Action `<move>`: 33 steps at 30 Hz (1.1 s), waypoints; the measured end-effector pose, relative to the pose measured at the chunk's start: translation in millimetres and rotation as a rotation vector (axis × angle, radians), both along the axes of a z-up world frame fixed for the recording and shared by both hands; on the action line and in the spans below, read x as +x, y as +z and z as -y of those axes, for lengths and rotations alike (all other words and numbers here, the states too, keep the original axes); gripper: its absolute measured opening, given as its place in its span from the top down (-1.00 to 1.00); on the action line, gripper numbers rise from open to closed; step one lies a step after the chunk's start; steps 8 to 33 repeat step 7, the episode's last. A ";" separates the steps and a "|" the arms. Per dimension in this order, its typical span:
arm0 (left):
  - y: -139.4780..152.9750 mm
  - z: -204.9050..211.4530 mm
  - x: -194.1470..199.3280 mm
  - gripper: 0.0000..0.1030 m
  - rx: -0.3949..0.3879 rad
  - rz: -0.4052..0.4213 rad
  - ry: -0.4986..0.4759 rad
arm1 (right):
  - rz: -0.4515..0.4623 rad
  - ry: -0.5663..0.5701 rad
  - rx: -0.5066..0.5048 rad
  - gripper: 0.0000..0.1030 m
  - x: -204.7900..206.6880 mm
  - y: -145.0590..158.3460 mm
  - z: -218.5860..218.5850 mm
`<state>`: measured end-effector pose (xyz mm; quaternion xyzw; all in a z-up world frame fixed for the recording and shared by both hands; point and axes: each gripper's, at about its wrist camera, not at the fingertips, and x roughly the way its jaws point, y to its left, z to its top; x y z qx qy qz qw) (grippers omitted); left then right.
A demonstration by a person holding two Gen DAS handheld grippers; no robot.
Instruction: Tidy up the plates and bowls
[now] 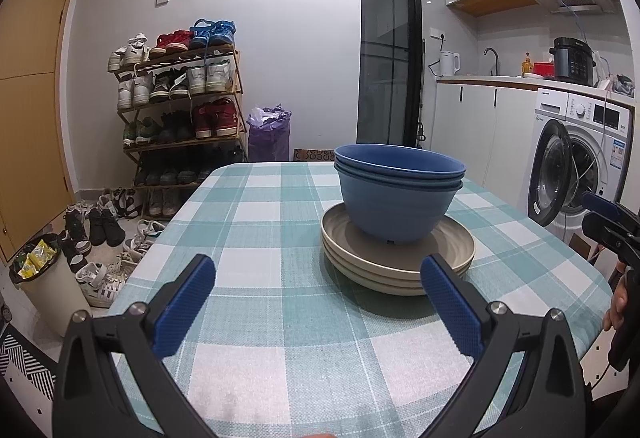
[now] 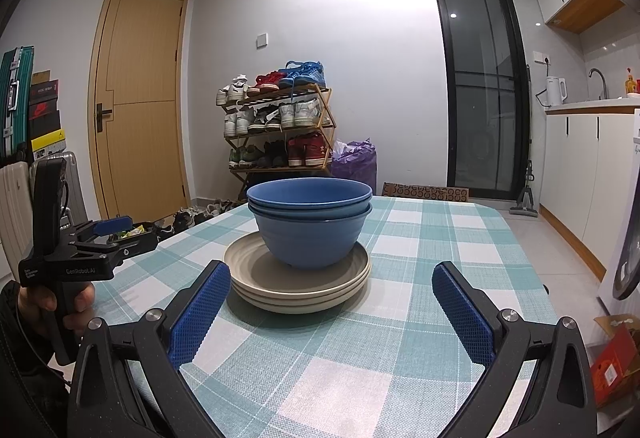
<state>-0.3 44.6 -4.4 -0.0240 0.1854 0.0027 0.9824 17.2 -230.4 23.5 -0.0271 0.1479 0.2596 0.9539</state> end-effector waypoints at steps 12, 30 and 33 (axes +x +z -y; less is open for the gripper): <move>-0.2 -0.7 -0.9 -1.00 -0.003 0.002 -0.004 | -0.001 0.001 0.000 -0.99 -0.1 -0.5 0.0; -0.2 -0.7 -0.9 -1.00 -0.003 0.002 -0.004 | -0.001 0.001 0.000 -0.99 -0.1 -0.5 0.0; -0.2 -0.7 -0.9 -1.00 -0.003 0.002 -0.004 | -0.001 0.001 0.000 -0.99 -0.1 -0.5 0.0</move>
